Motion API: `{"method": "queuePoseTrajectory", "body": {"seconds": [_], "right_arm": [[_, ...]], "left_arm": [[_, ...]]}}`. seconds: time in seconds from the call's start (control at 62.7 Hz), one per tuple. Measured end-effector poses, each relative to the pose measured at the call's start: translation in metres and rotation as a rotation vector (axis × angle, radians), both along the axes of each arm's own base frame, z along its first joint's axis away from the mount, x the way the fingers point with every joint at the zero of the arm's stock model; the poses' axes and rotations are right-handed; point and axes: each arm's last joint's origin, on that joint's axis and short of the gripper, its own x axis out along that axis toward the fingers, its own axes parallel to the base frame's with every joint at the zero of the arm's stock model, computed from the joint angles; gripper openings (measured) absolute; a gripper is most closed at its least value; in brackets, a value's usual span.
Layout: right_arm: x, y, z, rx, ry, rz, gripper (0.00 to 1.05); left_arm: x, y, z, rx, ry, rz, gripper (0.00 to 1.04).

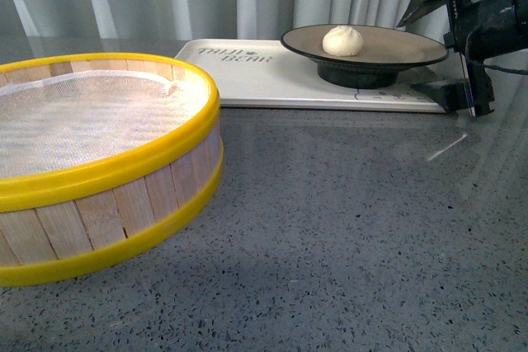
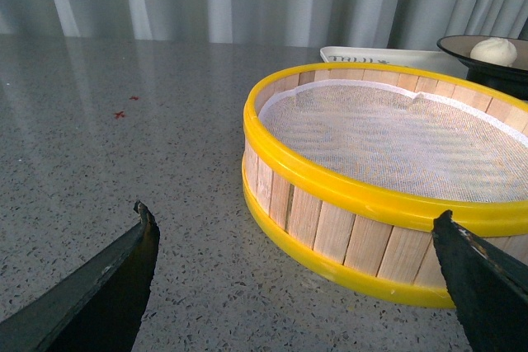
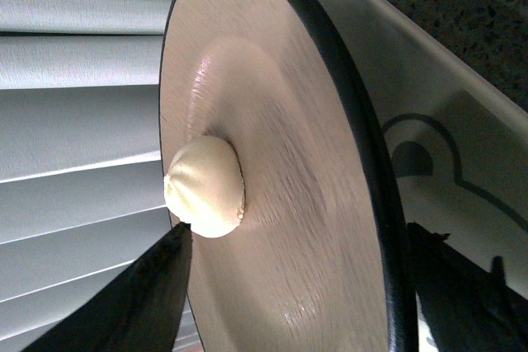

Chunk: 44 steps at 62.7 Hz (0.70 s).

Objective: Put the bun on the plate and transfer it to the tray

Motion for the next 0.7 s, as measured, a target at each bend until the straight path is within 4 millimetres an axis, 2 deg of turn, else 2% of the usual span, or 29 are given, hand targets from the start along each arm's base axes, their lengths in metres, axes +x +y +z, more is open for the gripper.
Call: {"method": "queuePoseTrajectory", "body": {"seconds": [0.032,0.08,0.255,0.383,0.526,0.701], "right_arm": [[-0.001,0.0,0.003,0.003,-0.006,0.004,0.94],[-0.002,0.0,0.005,0.003,-0.01,0.004,0.98],[-0.015,0.001,0.01,0.008,-0.018,0.007,0.96],[-0.032,0.002,0.014,0.023,-0.039,0.002,0.96],[-0.064,-0.001,0.024,0.01,-0.078,-0.032,0.96],[-0.132,-0.019,0.053,-0.205,-0.221,-0.168,0.96]], "left_arm": [[0.0,0.0,0.0,0.0,0.0,0.0,0.98],[0.0,0.0,0.0,0.0,0.0,0.0,0.98],[0.0,0.0,0.0,0.0,0.0,0.0,0.98],[0.0,0.0,0.0,0.0,0.0,0.0,0.98],[0.0,0.0,0.0,0.0,0.0,0.0,0.98],[0.0,0.0,0.0,0.0,0.0,0.0,0.98]]}}
